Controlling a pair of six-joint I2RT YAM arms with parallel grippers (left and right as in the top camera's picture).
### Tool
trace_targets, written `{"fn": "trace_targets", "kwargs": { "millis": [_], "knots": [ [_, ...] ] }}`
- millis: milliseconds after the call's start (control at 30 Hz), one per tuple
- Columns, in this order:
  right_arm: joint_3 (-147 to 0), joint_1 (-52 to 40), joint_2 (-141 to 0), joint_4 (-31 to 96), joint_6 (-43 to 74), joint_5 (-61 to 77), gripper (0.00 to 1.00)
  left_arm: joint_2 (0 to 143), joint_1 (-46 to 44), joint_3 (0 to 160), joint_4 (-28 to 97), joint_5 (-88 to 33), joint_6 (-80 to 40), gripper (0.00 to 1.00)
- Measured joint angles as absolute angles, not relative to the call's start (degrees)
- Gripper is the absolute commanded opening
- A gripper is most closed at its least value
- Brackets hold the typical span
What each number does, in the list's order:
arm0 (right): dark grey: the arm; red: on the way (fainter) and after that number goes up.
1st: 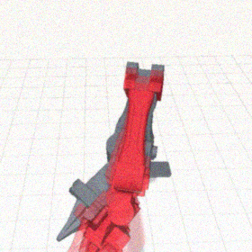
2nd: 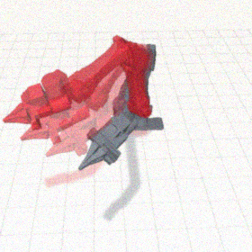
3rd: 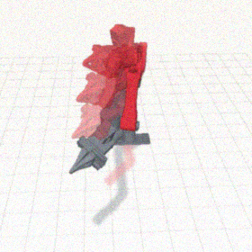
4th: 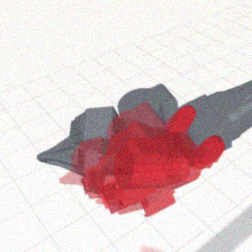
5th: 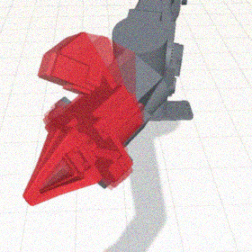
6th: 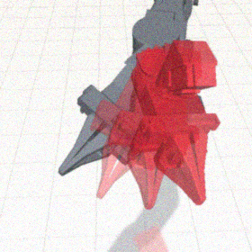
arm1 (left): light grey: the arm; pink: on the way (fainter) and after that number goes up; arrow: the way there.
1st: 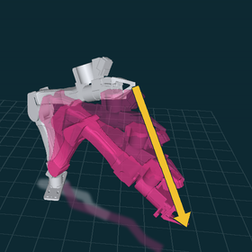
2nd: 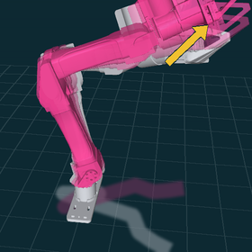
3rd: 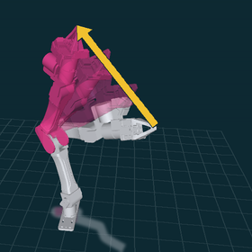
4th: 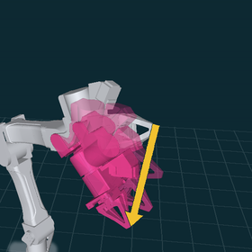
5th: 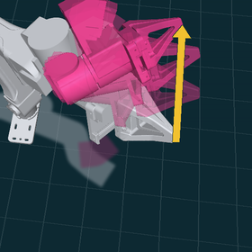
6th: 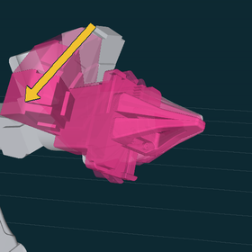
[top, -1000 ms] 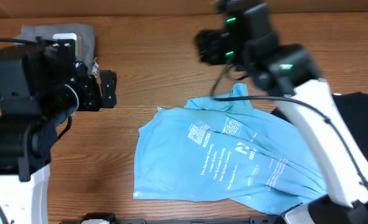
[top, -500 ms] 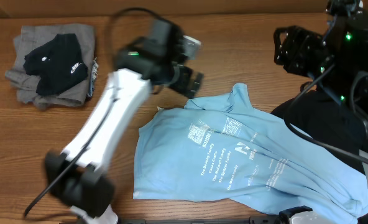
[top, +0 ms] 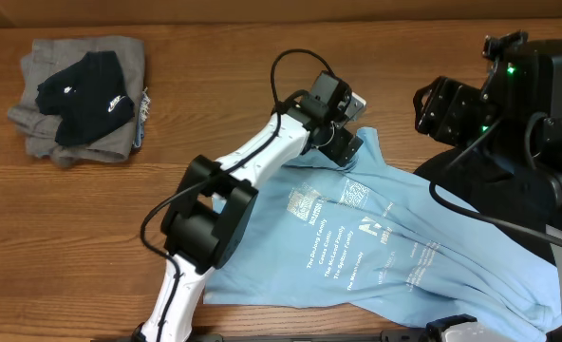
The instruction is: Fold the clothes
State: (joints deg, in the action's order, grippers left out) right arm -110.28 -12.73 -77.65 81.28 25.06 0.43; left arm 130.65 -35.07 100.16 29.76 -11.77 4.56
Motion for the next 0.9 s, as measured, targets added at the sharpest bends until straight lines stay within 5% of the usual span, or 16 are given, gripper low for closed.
{"fn": "trace_targets", "kwargs": {
  "millis": [333,600,700,767,900],
  "knots": [
    [-110.3,-12.7,-77.6,83.4,25.3,0.4,0.72,132.0,-35.9,100.2,23.7,-11.8,0.3,0.79],
    [-110.3,-12.7,-77.6,84.6,25.2,0.4,0.72,133.7,-38.3,100.2,23.0,-11.8,-1.4,0.58],
    [-110.3,-12.7,-77.6,85.3,25.3,0.4,0.72,133.7,-38.9,100.2,23.2,-11.8,-2.2,0.38],
    [-110.3,-12.7,-77.6,85.8,25.3,0.3,0.72,133.7,-39.0,100.2,23.7,-11.8,-2.8,0.1],
    [-110.3,-12.7,-77.6,86.7,25.3,-1.2,0.76,133.7,-38.9,100.5,25.8,-11.8,-2.9,0.04]
  ]
}}
